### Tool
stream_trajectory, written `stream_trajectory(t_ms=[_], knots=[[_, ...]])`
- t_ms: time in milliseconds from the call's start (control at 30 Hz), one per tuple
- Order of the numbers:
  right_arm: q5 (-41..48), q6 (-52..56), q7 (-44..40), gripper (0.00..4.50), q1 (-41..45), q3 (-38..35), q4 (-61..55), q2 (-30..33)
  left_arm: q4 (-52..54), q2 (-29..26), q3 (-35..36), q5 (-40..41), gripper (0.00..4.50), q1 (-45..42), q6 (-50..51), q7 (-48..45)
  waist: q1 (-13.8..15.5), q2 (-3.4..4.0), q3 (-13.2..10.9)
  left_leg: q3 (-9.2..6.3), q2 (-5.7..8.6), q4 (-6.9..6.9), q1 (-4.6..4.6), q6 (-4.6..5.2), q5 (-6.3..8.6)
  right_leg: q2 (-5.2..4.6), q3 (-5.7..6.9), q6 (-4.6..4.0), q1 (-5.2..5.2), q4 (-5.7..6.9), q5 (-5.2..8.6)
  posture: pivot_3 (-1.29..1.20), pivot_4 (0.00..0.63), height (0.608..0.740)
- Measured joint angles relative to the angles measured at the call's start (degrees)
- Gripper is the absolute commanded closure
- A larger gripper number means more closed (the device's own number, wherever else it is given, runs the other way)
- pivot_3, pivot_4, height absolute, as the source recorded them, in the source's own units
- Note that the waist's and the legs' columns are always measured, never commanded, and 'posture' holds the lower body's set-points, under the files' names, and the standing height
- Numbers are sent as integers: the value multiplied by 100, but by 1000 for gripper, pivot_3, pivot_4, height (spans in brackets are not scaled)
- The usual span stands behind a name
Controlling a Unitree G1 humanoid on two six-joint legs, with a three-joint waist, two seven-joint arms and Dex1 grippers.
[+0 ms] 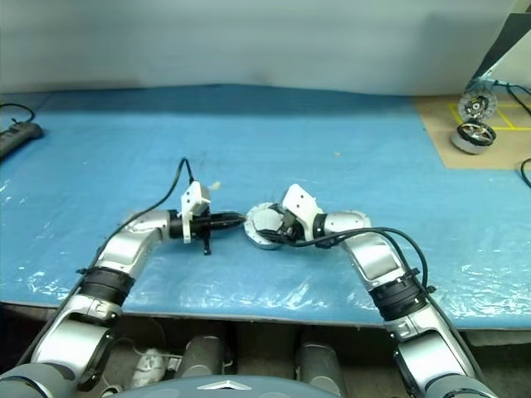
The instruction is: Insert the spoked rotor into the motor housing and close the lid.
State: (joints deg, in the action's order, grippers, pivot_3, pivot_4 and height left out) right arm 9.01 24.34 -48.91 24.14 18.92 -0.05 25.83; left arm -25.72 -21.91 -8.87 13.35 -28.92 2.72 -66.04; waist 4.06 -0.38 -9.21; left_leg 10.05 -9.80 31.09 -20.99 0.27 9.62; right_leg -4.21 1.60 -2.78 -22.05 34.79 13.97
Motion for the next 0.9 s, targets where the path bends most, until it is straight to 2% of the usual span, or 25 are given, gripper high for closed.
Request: stream_trajectory(t_ms=[100,233,567,767,867,900], knots=[[-2,28,23,1588,-10,-8,15,0,-353,55,-37,-157,4500,-153,-428,-20,3,-6,19,0,2,1,4,0,0,-1,0,0,5,-1,0,0,150,740],[-2,52,22,1588,-31,-27,-4,1,-358,63,-19,-122,4500,-158,-409,-103,9,-17,25,0,0,0,4,0,1,-2,0,1,4,-1,0,0,150,740],[3,157,27,1588,-85,-78,-128,29,581,100,-229,-122,4500,170,209,-189,22,-17,25,0,2,-11,-4,-1,1,-2,0,1,-4,-9,2,0,150,740],[2,173,34,1588,-96,-126,-125,76,231,288,-263,-262,4500,142,-263,-132,103,-16,26,0,4,-9,8,0,1,-6,-2,8,9,-11,5,0,150,740],[1,179,64,1588,-121,-181,-120,76,-59,367,-269,-315,4500,58,-528,-139,152,-15,27,0,4,-9,24,0,2,-6,-3,43,24,-11,25,0,150,740],[2,175,77,1238,-136,-215,-111,58,-147,394,-270,-326,4500,22,-591,-141,160,-15,27,0,4,-10,30,0,2,-7,-3,46,34,-12,27,0,150,740]])
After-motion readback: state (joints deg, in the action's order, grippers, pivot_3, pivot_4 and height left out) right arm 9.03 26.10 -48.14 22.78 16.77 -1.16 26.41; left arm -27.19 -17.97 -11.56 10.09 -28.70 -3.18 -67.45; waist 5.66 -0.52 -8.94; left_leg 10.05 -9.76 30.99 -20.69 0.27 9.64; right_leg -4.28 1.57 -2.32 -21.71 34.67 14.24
